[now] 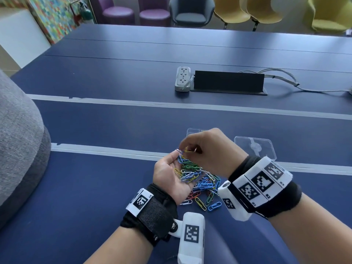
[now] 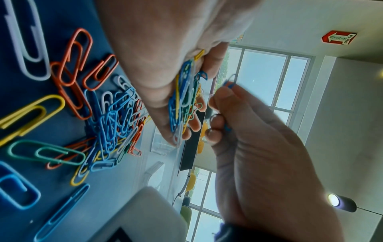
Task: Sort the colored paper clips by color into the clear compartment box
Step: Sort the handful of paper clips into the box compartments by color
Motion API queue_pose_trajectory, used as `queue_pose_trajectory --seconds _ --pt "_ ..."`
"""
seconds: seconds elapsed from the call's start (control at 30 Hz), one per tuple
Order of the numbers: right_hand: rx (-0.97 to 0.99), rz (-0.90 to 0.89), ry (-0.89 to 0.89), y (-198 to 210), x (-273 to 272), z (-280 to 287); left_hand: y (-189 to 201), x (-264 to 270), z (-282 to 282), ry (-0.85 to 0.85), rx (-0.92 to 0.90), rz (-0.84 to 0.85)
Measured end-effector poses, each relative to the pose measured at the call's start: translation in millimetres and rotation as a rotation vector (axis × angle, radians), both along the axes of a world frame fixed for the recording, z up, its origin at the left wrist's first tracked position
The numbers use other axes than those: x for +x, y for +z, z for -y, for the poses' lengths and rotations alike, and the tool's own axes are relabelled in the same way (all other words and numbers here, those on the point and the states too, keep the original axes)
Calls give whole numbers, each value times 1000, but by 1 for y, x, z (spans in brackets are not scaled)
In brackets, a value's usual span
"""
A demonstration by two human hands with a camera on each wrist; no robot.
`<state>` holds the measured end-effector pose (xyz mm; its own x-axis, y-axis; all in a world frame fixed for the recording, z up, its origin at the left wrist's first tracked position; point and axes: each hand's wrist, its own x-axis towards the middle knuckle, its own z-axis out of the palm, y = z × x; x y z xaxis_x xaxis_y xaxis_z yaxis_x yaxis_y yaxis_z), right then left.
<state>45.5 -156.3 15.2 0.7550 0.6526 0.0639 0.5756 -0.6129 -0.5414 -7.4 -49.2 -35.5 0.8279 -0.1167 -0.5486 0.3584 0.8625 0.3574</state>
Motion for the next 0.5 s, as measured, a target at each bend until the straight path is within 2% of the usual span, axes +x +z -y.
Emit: queue_pose_trajectory --seconds 0.17,0.37,0.5 --pt "-108 -5 129 0 -4 -7 -1 0 -1 14 5 -6" --pt "-171 54 167 -2 -6 -9 -1 0 0 -12 24 -6" --pt "-131 82 169 -2 -5 -6 -3 -1 4 -25 3 18"
